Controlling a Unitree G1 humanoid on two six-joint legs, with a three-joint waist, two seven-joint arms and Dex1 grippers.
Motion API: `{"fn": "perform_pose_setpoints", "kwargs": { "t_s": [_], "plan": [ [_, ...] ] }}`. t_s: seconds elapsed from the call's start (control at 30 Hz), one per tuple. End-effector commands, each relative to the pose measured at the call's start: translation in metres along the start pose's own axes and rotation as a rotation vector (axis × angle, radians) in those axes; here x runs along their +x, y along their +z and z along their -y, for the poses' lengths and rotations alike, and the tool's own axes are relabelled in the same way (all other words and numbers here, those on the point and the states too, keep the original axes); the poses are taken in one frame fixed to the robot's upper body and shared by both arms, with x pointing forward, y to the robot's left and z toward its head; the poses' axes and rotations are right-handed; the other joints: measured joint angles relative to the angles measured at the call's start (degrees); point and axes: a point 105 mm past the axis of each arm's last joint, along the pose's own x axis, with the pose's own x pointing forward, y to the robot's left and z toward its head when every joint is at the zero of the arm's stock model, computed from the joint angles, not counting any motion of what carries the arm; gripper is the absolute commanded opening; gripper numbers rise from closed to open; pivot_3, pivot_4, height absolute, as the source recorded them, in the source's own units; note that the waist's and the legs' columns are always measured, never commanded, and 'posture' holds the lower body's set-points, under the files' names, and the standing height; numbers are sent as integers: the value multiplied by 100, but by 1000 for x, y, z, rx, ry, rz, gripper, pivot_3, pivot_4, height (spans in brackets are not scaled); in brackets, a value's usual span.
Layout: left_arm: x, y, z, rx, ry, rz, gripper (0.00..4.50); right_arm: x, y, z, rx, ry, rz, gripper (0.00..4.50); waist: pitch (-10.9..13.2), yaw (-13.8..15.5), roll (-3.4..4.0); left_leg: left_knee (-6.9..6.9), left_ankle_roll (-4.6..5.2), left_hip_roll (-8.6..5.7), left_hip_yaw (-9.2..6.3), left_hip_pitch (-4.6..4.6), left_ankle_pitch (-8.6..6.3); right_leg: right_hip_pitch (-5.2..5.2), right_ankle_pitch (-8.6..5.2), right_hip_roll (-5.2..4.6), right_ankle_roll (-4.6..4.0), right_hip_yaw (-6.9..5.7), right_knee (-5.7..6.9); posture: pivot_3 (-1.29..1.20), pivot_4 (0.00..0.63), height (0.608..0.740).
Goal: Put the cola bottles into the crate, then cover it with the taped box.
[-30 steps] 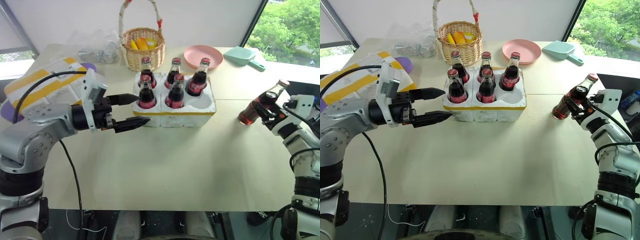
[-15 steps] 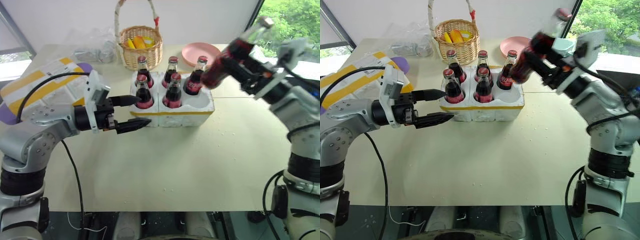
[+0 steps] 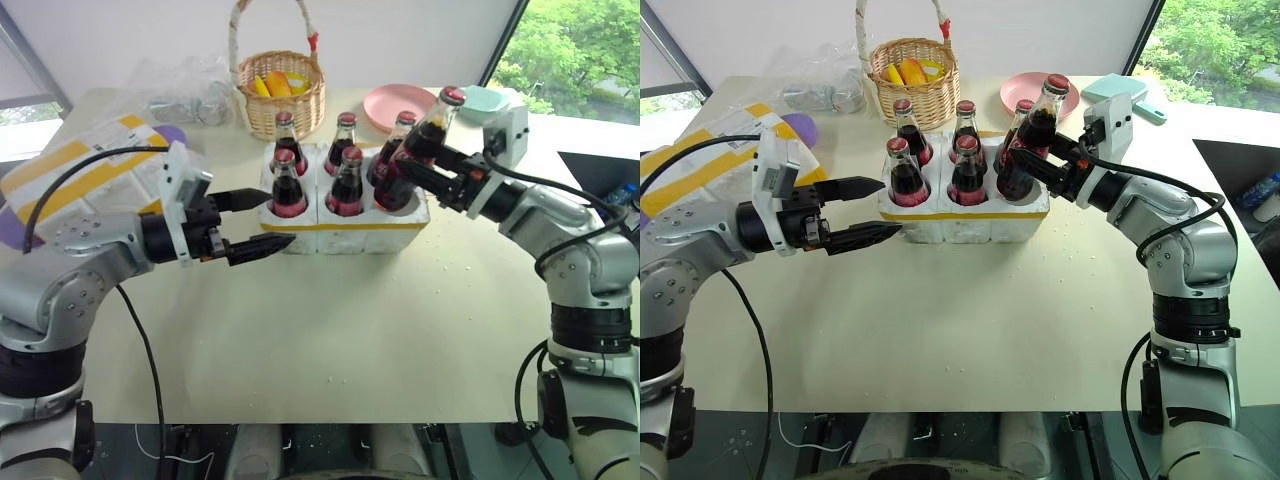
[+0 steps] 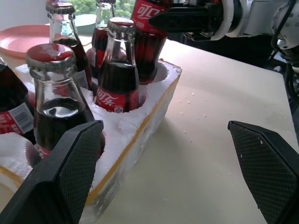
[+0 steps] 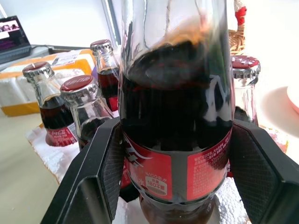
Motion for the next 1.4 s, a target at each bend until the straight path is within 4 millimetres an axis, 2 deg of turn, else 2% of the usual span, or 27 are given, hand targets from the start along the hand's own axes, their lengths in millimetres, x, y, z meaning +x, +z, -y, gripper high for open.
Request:
{"fn": "perform_pose_setpoints", "kwargs": {
  "t_s": [0.03,0.3,0.53,0.67,0.73,0.8,0.87,1.0,1.13,1.27,1.4],
  "plan": [
    [-3,11,4,60,4,27,4500,-6,23,-1,-86,10,45,2580,0,5,0,0,0,0,0,0,0,0,0,0,0,0,0,0,150,740],
    [-3,11,3,65,6,25,4500,-10,16,-1,-101,25,-6,2580,0,-11,-1,0,0,0,1,0,0,0,0,0,0,0,0,0,150,740],
    [0,14,6,72,-17,31,4500,5,-16,-1,-115,56,-140,2580,0,-9,-1,0,0,1,1,1,0,0,0,1,0,0,0,0,150,740],
    [2,15,6,77,-25,30,4500,12,-34,9,-104,9,-215,2580,0,-7,-1,0,-1,1,1,1,1,0,0,1,0,0,0,0,150,740],
    [1,16,7,77,-27,30,4500,12,-43,12,-111,-3,-248,3622,0,-8,-1,0,-2,1,1,1,1,0,0,1,0,0,0,0,150,740],
    [0,15,7,77,-27,26,4500,13,-48,14,-97,-18,-257,4475,-4,-15,-8,0,-3,1,1,2,2,1,0,1,0,0,1,0,150,740],
    [-2,15,7,78,-26,21,4500,13,-47,10,-104,-2,-250,4475,-4,-18,-9,0,-4,1,1,5,3,3,0,1,0,0,1,0,150,740],
    [-5,17,7,81,-27,20,4500,9,-33,0,-139,54,-224,4475,-4,-18,-9,0,-7,2,0,6,4,3,0,1,0,0,3,0,150,740],
    [-20,16,-4,110,61,-6,4500,-12,8,-10,-238,142,-185,4475,-2,-18,-5,-3,-7,2,0,4,4,0,0,1,0,0,1,0,150,740],
    [-57,11,-34,159,309,-80,4500,-39,45,-8,-287,151,-178,4475,-2,-20,-6,-8,-5,3,0,3,3,-5,-1,1,-1,0,0,0,150,740],
    [-114,-21,-68,301,643,-368,4500,-62,69,-21,-251,232,-149,4475,-2,-59,-6,-16,20,6,4,10,-13,-7,-2,1,-4,0,-1,0,150,740]
  ]
}}
